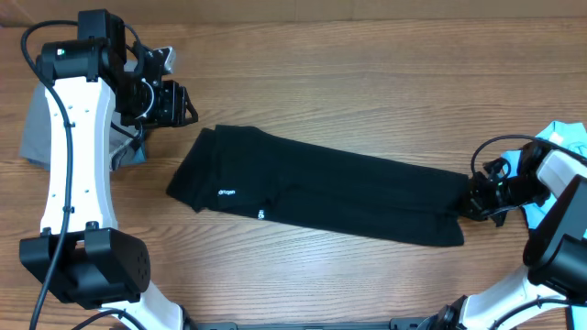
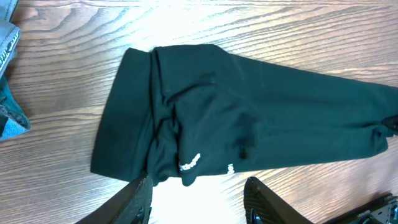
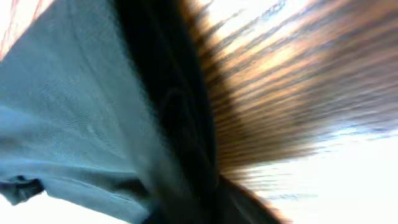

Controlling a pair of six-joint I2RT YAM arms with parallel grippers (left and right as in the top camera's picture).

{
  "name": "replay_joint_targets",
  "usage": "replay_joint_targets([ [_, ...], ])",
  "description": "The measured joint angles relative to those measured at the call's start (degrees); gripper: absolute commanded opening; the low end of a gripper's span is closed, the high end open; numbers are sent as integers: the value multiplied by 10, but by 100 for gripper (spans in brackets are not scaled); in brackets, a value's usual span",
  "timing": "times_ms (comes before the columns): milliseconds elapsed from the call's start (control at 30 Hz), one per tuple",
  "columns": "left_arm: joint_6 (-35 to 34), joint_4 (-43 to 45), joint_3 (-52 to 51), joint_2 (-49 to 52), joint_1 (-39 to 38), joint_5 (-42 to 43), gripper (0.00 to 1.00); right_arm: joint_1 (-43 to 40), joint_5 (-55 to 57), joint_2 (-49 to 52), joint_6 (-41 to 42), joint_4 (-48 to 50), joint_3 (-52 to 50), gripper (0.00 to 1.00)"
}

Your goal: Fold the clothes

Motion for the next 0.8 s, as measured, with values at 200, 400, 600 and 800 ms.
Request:
replay_joint_targets([
  [200,0,0,0,0,0,0,51,0,39,-21,11,37,2,62],
  [400,0,0,0,0,0,0,52,-7,-3,-21,-78,77,5,78],
  [600,0,2,0,0,0,0,52,-10,-29,-32,-118,119,-25,64],
  [800,9,5,0,0,0,0,52,-14,-29,-50,-89,136,-58,46],
])
